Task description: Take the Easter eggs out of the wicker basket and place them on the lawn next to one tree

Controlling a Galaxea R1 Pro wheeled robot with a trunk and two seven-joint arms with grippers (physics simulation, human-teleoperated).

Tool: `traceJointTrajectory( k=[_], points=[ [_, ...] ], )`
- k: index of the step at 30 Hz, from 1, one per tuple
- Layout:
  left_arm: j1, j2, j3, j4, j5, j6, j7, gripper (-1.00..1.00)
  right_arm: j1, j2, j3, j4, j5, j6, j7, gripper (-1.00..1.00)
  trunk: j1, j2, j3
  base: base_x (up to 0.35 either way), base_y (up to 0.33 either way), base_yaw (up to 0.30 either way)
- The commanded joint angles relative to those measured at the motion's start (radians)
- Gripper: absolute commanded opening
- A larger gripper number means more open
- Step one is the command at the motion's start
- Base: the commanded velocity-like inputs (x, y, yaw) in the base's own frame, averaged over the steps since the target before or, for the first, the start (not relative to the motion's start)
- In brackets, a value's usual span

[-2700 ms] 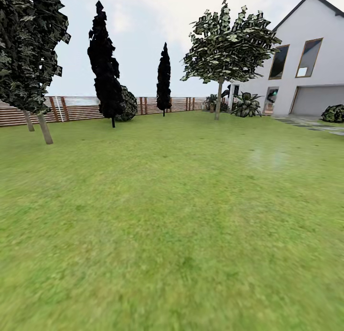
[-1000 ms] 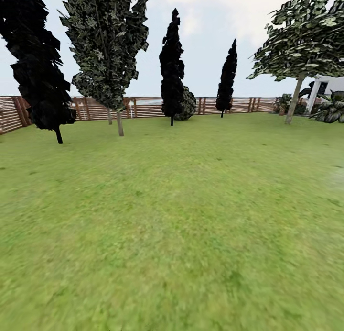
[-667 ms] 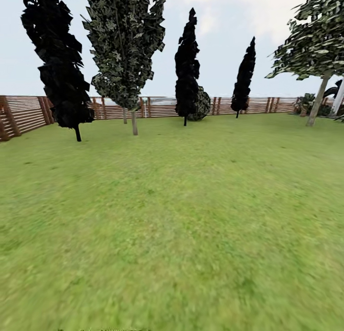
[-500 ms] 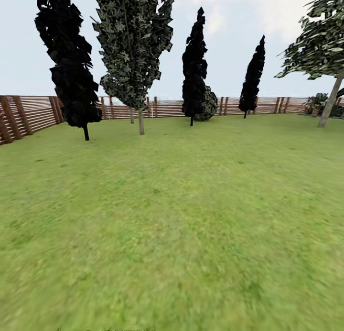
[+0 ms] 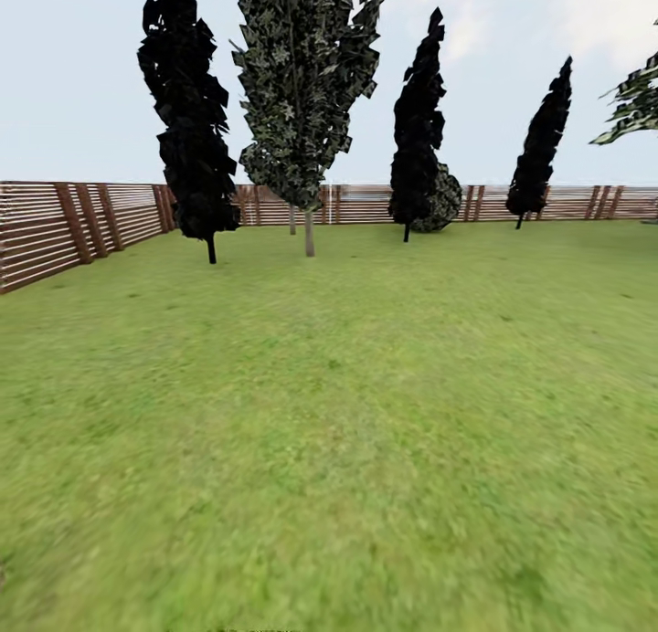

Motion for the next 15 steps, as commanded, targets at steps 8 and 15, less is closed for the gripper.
traceJointTrajectory(
  k=[8,15],
  points=[
    [0.001,0.0,0.001,-0.002,0.001,0.0,-0.001,1.0,-0.001,0.001,0.0,0.001,-0.006,0.002,0.0,1.0,0.0,0.0,-0.006,0.0,0.0,0.269],
    [0.001,0.0,0.001,-0.002,0.001,0.0,0.0,1.0,-0.001,0.003,0.0,0.001,-0.006,0.007,-0.002,1.0,0.0,0.0,-0.015,0.0,0.0,0.209]
  ],
)
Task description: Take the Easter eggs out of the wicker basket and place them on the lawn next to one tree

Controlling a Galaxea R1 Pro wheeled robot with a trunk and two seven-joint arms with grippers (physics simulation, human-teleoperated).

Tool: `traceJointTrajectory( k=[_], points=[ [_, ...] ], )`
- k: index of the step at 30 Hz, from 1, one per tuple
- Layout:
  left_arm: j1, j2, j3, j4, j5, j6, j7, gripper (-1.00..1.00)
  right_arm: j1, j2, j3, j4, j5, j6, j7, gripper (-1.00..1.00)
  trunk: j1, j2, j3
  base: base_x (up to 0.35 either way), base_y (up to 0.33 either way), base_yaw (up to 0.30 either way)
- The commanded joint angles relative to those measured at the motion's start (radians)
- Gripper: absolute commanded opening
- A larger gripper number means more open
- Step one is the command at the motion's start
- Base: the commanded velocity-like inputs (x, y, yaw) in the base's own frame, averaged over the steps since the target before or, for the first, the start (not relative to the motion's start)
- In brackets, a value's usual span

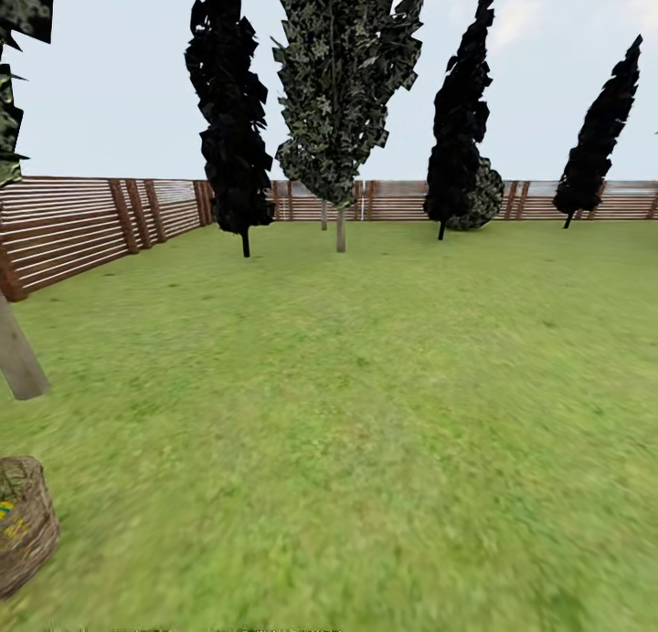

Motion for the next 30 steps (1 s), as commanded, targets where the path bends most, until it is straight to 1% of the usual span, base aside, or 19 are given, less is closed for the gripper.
traceJointTrajectory(
  k=[1,20,23,30],
  points=[
    [0.001,0.0,0.001,-0.002,0.001,0.0,0.0,1.0,-0.001,0.0,0.0,0.001,-0.001,-0.004,0.0,1.0,0.0,0.0,-0.002,0.0,0.0,0.202],
    [0.001,0.0,0.001,-0.002,0.001,0.0,0.0,1.0,-0.001,0.002,0.0,0.002,0.003,-0.002,0.003,1.0,0.0,0.0,-0.027,0.0,0.0,0.192],
    [0.001,0.0,0.001,-0.002,0.001,0.0,-0.001,1.0,-0.001,0.007,0.0,0.002,0.005,-0.003,0.003,1.0,0.0,0.0,-0.031,0.0,0.0,0.186],
    [0.001,0.0,0.001,-0.002,0.001,0.0,-0.001,1.0,-0.001,0.008,0.001,0.002,0.005,-0.005,0.003,1.0,0.0,0.0,-0.04,0.0,0.0,0.186]
  ],
)
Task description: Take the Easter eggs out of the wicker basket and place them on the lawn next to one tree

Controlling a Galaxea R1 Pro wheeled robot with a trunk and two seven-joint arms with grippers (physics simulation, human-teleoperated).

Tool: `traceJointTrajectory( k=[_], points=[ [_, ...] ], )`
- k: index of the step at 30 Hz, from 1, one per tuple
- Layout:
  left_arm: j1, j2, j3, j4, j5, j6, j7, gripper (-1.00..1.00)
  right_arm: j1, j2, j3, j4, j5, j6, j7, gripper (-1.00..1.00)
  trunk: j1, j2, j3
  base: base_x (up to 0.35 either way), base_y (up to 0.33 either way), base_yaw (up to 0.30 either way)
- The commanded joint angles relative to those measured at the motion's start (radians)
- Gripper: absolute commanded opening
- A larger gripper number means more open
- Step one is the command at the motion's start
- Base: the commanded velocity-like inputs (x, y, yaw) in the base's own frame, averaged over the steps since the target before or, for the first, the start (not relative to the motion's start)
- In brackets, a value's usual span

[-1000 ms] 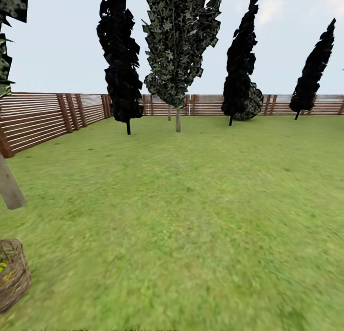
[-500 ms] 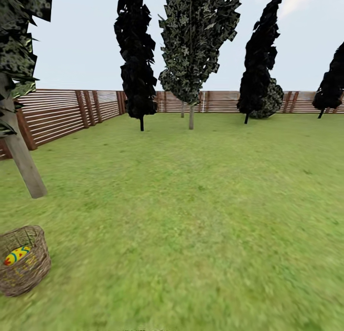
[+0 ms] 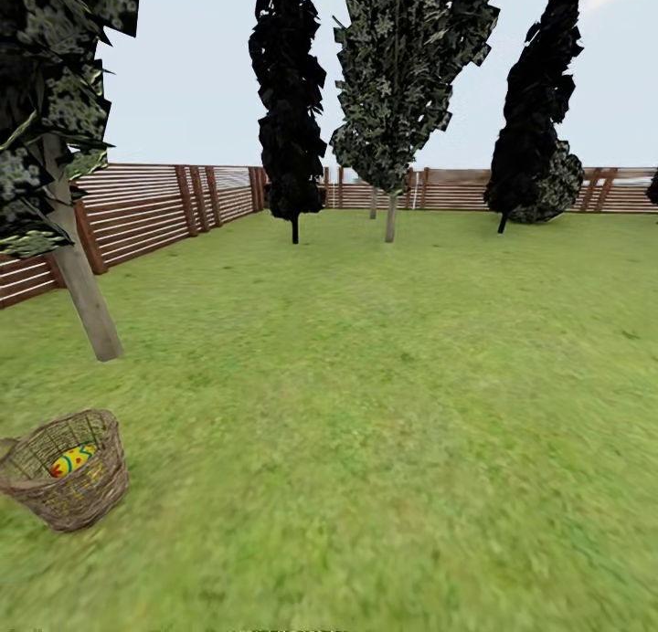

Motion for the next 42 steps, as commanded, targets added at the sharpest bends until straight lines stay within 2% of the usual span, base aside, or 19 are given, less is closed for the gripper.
traceJointTrajectory(
  k=[1,42],
  points=[
    [0.001,0.0,0.001,-0.002,0.001,0.0,0.0,1.0,-0.001,0.0,0.0,0.001,0.0,-0.004,0.0,1.0,0.0,0.0,-0.002,0.0,0.0,0.186],
    [0.001,0.0,0.001,-0.002,0.001,0.0,0.0,1.0,-0.001,-0.001,0.0,0.001,0.001,-0.007,0.001,1.0,0.0,0.0,-0.056,0.0,0.0,0.186]
  ],
)
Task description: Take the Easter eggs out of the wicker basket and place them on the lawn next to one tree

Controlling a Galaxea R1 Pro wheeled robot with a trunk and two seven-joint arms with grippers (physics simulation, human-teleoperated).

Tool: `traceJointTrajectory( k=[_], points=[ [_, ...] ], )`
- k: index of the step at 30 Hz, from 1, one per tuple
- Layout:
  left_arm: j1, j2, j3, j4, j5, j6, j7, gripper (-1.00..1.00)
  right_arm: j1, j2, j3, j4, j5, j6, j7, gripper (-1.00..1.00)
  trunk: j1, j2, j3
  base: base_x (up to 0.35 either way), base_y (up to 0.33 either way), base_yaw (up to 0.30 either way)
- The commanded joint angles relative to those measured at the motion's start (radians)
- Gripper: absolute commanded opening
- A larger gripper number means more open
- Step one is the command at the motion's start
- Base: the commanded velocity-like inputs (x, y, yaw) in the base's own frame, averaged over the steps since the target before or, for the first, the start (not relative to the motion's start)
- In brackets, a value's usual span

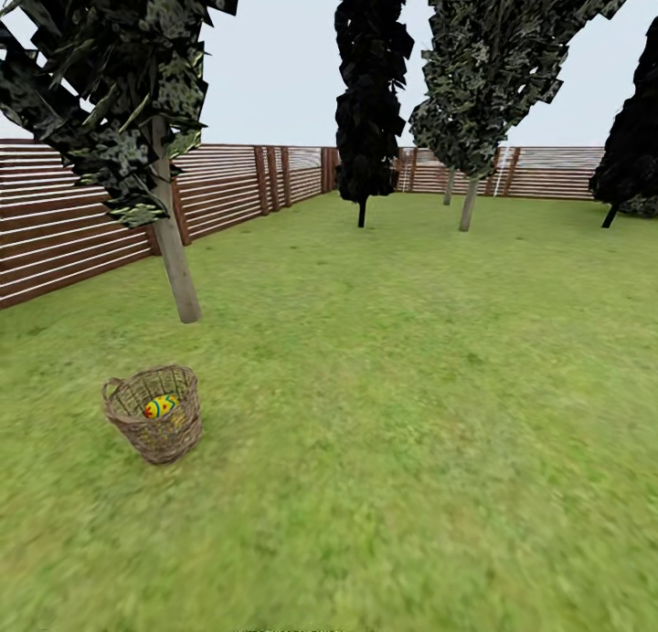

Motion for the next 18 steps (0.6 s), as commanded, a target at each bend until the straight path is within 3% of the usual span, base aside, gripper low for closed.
traceJointTrajectory(
  k=[1,18],
  points=[
    [0.001,0.0,0.001,-0.002,0.001,0.0,0.0,1.0,-0.001,0.0,0.0,0.001,0.0,-0.003,0.0,1.0,0.0,0.0,-0.002,0.0,0.0,0.188],
    [0.001,0.0,0.001,-0.002,0.001,0.0,0.0,1.0,-0.001,0.0,0.0,0.001,-0.001,-0.005,-0.001,1.0,0.0,0.0,-0.024,0.0,0.0,0.191]
  ],
)
